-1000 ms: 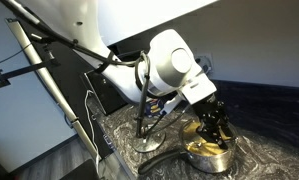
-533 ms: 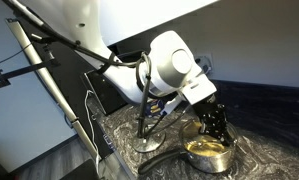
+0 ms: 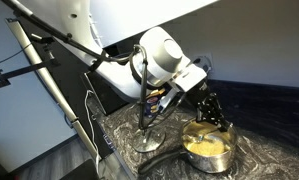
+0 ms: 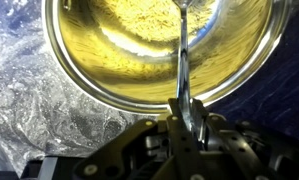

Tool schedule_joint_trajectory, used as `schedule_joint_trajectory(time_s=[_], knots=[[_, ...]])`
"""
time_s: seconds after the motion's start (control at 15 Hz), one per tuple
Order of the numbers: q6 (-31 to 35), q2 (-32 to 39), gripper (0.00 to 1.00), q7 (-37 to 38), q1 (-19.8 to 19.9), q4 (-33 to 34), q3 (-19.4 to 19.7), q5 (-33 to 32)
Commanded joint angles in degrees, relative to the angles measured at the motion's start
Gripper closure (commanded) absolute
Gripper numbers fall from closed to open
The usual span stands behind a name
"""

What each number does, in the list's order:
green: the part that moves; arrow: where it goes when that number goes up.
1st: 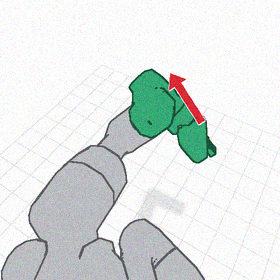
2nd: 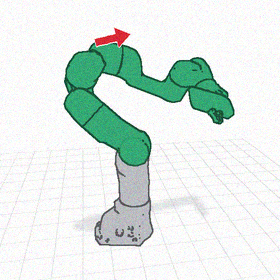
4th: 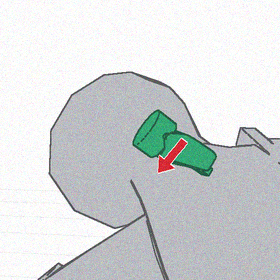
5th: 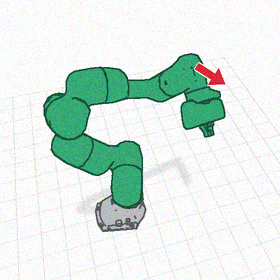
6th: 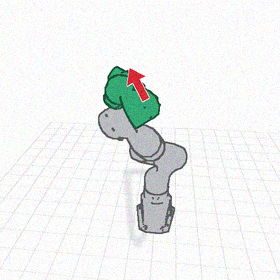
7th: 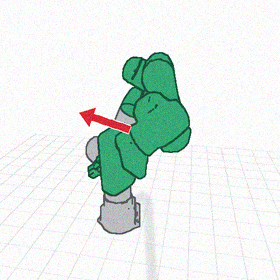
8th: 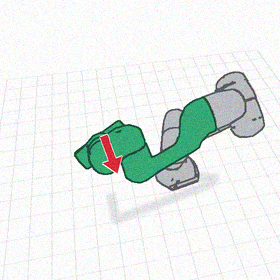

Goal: Put the fork inside the pot then close the pot.

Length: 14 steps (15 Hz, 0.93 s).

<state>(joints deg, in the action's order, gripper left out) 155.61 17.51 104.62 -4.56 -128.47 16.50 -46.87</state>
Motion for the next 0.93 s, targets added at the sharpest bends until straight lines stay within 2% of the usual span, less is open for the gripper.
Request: schedule_joint_trajectory(time_s=[0.0, 0.27, 0.4, 0.47, 0.67, 0.73, 0.87], knots=[[-0.7, -1.4, 0.96, 8.0, -4.3, -0.9, 2.2, -10.5], [-3.0, -1.3, 0.96, 17.3, -7.9, -1.1, 3.5, -23.3], [-4.4, -1.6, 0.96, 20.5, -9.1, -1.9, 3.1, -27.7], [-2.5, -0.1, 0.82, 17.3, -7.2, -0.3, 2.6, -24.6], [-3.6, -0.1, 0.82, 18.7, -8.2, -0.5, 2.6, -26.4], [-3.7, -0.1, 0.96, 18.7, -8.2, -0.5, 2.6, -26.4], [-6.4, 0.4, 0.96, 22.0, -9.5, 0.0, 3.0, -28.8]])
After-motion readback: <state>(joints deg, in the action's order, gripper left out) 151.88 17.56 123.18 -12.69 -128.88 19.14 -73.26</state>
